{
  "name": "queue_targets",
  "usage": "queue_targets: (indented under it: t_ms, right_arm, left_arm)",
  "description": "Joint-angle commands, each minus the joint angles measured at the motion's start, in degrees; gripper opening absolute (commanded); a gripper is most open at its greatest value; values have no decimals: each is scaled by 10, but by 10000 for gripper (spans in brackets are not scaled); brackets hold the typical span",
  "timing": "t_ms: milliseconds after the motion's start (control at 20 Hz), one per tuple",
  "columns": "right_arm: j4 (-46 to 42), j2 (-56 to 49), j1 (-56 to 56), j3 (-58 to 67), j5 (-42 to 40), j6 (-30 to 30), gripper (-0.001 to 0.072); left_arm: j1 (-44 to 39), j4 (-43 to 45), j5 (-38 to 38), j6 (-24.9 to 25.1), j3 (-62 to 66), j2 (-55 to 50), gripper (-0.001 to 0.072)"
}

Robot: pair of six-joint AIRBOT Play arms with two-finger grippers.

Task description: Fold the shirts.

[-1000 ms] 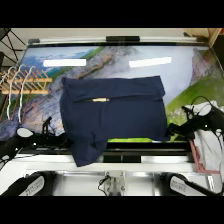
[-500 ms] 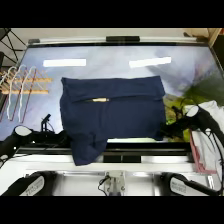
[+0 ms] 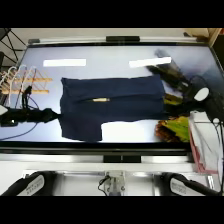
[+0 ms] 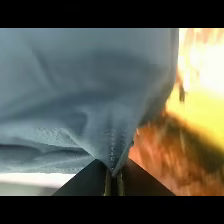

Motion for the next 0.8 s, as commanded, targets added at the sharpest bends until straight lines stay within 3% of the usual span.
queue_targets:
  t_ms: [0, 500, 750]
  right_arm:
    - [3, -48, 35, 85, -48, 2, 74]
    - [9, -308, 58, 399, -151, 61, 74]
    - [20, -380, 58, 417, -146, 80, 77]
  left_arm:
    - [-5, -5, -5, 7, 111, -70, 30]
    - [-26, -5, 9, -55, 522, -415, 31]
    - [-30, -5, 34, -112, 554, -514, 31]
